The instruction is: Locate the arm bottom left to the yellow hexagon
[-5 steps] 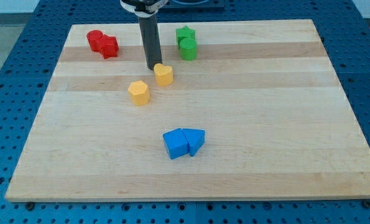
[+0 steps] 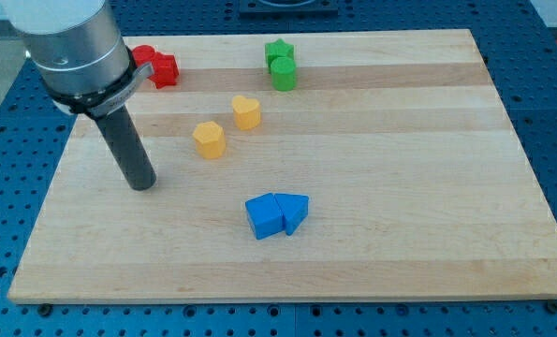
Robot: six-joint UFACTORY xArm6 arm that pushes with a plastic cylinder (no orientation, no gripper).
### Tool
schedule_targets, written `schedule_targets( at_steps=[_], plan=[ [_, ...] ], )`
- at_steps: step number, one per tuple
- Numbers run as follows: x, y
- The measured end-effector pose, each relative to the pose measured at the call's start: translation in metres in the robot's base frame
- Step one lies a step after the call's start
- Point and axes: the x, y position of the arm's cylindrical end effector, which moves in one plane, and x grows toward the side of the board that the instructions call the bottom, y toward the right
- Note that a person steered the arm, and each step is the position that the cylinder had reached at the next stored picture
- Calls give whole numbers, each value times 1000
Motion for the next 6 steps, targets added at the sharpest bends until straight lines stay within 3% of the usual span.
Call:
schedule_targets(
  at_steps=[2, 4, 6],
  plan=[
    [-8, 27],
    [-91, 41],
    [-102, 41]
  ],
)
